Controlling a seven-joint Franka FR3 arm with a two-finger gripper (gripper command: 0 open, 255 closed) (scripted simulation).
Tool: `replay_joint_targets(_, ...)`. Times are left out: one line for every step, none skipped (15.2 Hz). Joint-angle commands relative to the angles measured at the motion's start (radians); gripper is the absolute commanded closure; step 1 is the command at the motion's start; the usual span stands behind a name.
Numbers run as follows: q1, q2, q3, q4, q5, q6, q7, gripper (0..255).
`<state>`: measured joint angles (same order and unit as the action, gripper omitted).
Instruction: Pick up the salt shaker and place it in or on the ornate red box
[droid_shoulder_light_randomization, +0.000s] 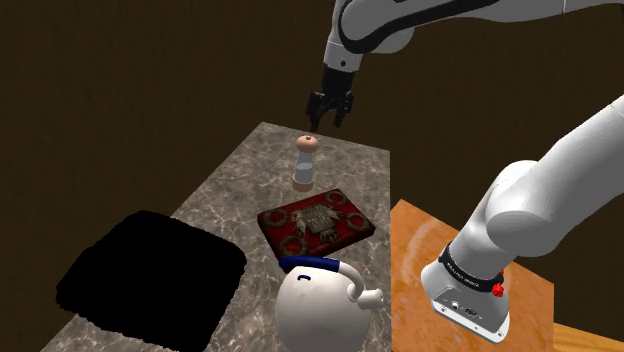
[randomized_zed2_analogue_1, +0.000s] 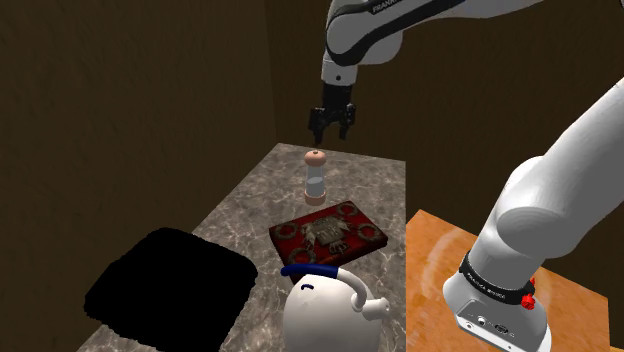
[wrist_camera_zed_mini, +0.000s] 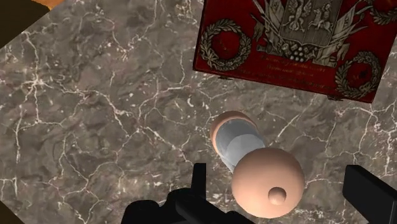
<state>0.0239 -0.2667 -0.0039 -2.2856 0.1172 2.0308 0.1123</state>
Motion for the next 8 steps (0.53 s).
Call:
replay_joint_targets(0.008,0.076,-0.006,0.033,0.038,0.037,-0.019,0)
replay_joint_targets(0.011,0.114,-0.009,0.052,0.058,0.052,-0.029,0)
replay_joint_targets(0.012,0.119,-0.007,0.043,0.059,0.066,-0.030,0)
replay_joint_targets(0.013,0.124,-0.006,0.035,0.061,0.079,-0.031,0)
replay_joint_targets(0.014,0.129,-0.005,0.027,0.063,0.093,-0.032,0)
replay_joint_targets(0.015,0.135,-0.004,0.019,0.064,0.107,-0.033,0)
replay_joint_targets(0.016,0.141,-0.003,0.012,0.066,0.120,-0.034,0)
replay_joint_targets(0.017,0.147,-0.002,0.005,0.068,0.134,-0.035,0)
